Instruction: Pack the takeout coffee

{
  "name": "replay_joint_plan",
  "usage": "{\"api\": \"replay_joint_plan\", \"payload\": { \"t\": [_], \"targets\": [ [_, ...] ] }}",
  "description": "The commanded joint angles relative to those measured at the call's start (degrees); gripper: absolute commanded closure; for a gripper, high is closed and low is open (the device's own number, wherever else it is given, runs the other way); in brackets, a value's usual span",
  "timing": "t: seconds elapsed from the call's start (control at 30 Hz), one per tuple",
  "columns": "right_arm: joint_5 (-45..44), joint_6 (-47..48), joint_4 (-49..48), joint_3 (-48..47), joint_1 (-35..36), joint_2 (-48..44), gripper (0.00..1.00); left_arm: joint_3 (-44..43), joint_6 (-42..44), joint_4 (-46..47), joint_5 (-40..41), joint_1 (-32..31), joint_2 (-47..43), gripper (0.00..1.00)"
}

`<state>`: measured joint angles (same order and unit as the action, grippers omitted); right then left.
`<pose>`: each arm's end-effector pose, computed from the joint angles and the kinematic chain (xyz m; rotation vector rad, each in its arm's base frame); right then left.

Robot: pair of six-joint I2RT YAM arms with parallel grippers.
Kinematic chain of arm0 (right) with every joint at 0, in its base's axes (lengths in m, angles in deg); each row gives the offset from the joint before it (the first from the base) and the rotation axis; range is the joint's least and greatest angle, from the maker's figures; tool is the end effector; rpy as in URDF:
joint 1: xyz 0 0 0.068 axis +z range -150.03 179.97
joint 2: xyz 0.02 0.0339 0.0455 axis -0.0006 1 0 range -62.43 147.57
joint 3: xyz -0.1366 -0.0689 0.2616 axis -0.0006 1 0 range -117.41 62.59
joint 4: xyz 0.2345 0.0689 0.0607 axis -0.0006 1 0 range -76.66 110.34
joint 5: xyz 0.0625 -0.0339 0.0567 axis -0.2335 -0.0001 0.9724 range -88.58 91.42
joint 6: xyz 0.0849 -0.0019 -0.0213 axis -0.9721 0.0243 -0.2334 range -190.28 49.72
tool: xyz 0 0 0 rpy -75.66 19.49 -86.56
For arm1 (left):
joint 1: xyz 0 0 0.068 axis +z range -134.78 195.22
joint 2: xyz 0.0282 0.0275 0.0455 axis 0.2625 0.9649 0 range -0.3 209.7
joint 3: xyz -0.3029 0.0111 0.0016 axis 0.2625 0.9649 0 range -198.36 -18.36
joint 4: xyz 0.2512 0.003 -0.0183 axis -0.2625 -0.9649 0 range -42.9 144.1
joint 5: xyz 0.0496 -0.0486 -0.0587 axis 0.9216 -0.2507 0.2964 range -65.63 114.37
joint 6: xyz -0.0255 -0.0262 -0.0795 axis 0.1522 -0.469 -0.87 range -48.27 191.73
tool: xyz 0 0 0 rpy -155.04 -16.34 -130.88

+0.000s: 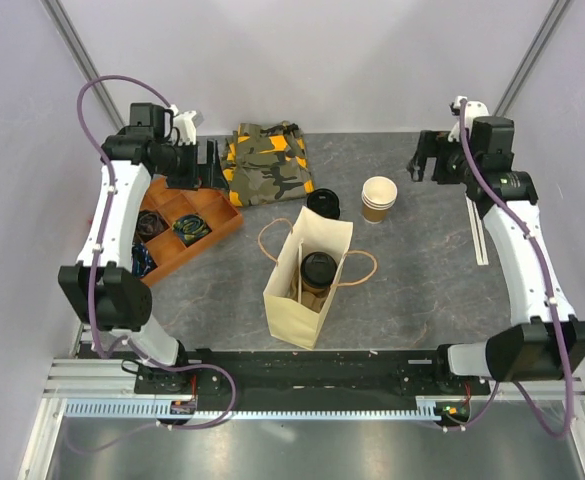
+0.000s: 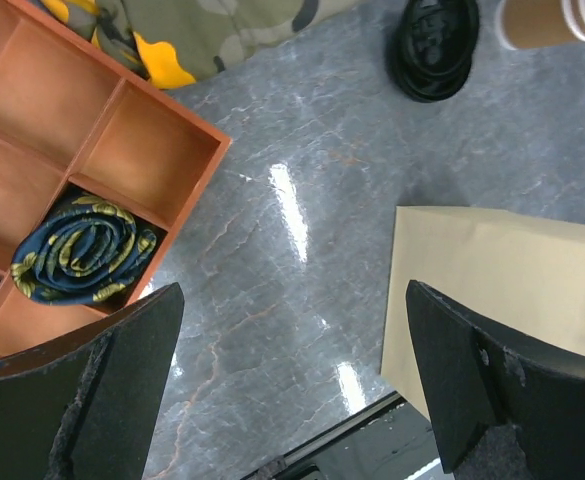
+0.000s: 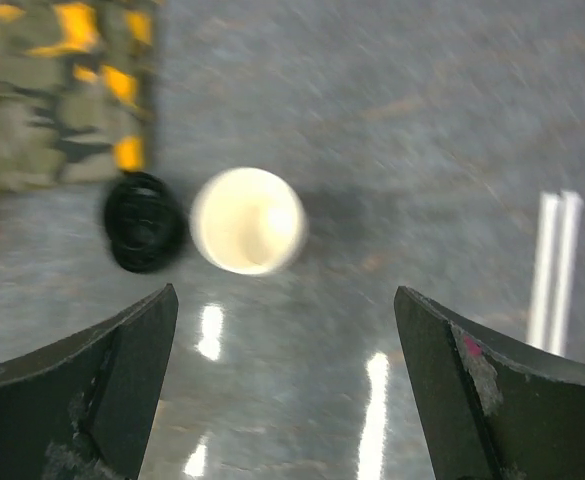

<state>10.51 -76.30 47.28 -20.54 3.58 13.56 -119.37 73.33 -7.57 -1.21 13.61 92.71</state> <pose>0.3070 0.0315 0.4207 -0.0567 2.0418 0.2668 0.3439 -0.0430 0.3843 0.2515 2.4487 -0.5572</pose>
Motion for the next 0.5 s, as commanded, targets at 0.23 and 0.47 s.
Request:
{"api": "replay_joint_plan", "payload": {
  "t": [0.23,0.47],
  "targets": [
    [-0.5,7.3,5.4,0.2,-11.6,8.0,0.02,-6.4,2.4,1.2,2.5,0.2,8.1,0.0],
    [0.2,6.8,5.6,-2.5,-12.9,9.9,0.02,-7.3,1.6,2.8,2.3,0.2,9.3,0.0]
  ]
}}
